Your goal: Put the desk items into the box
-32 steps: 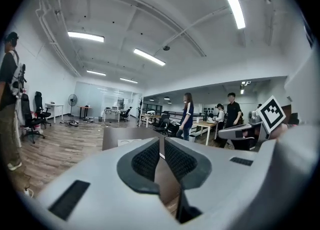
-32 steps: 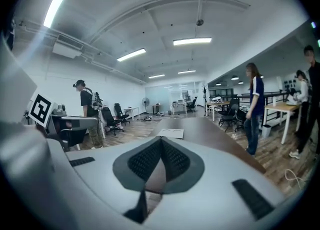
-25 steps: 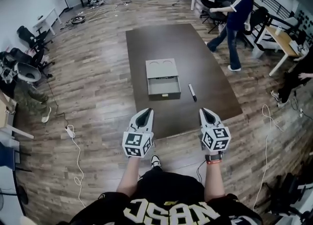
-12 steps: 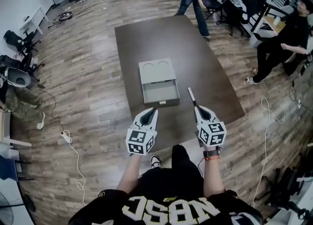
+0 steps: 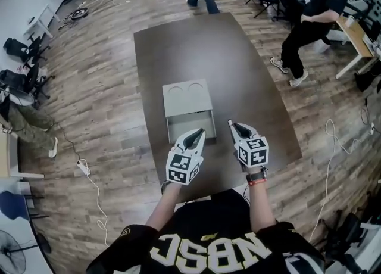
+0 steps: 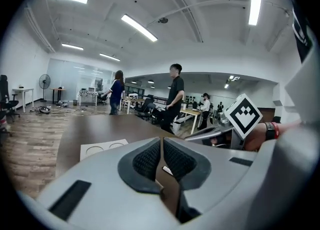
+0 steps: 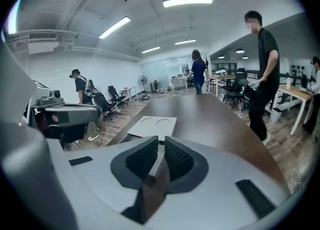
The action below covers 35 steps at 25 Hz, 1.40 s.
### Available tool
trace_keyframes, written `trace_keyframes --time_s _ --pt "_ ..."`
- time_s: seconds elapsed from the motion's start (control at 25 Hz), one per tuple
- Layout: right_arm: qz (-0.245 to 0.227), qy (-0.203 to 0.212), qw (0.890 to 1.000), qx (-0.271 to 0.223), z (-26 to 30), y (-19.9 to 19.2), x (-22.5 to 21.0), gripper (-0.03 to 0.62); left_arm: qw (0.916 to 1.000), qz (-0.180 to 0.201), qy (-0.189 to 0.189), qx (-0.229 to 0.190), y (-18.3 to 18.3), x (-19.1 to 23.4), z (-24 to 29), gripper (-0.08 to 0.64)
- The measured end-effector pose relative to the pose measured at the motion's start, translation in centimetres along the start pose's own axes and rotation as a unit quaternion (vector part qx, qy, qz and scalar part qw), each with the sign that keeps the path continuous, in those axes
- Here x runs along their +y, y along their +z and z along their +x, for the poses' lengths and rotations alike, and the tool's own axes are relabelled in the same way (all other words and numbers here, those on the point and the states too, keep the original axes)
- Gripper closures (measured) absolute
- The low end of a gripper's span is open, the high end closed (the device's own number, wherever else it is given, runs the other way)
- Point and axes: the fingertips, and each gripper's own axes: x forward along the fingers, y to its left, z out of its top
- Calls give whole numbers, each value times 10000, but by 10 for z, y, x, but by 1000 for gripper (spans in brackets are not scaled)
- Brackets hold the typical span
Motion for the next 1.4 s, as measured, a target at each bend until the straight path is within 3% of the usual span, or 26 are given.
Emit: trace_keyframes --time_s 0.36,0.64,0.88,1.24,1.4 --pt "172 346 9935 1069 44 -59 -27 444 9990 -209 -36 399 -28 -1 51 531" --pt "-632 446 9771 1981 76 -91 -46 365 9983 -275 62 517 -34 8 69 529" --pt "-1008 568 9645 2372 98 -119 -59 379 9970 -339 197 660 -43 12 71 531" --pt "-719 434 9617 2608 112 -144 -65 430 9948 -442 320 859 -55 18 72 531" --pt "-552 329 9650 2541 114 -149 -67 503 9940 -447 314 951 -60 19 71 529"
